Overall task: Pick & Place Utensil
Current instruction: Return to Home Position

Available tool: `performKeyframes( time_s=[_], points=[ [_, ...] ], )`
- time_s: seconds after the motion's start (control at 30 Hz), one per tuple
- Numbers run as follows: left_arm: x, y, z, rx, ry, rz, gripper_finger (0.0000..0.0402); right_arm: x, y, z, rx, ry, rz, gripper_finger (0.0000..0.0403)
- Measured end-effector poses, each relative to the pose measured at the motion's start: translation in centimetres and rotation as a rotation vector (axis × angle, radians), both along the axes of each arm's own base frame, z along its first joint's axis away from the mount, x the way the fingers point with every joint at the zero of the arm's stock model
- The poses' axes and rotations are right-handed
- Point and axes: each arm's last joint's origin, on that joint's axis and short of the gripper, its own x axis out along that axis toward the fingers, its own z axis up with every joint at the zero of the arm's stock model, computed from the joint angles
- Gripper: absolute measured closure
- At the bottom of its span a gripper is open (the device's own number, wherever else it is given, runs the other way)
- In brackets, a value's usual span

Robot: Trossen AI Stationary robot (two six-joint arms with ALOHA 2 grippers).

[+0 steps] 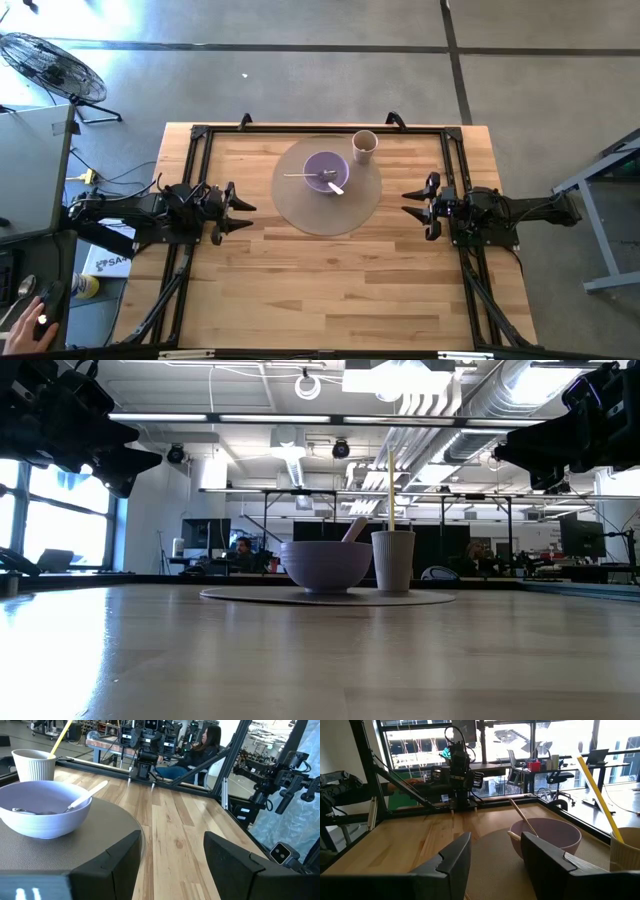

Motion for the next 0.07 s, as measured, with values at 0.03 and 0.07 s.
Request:
performKeyframes(
  time_s=[0.03,0.07],
  points=[
    [0.00,0.00,0.00,0.000,0.000,0.000,0.0189,0.00,0.00,0.00,0.000,0.000,0.000,0.0237],
    [0.00,0.00,0.00,0.000,0.000,0.000,0.0189,0.00,0.00,0.00,0.000,0.000,0.000,0.0236]
  ],
)
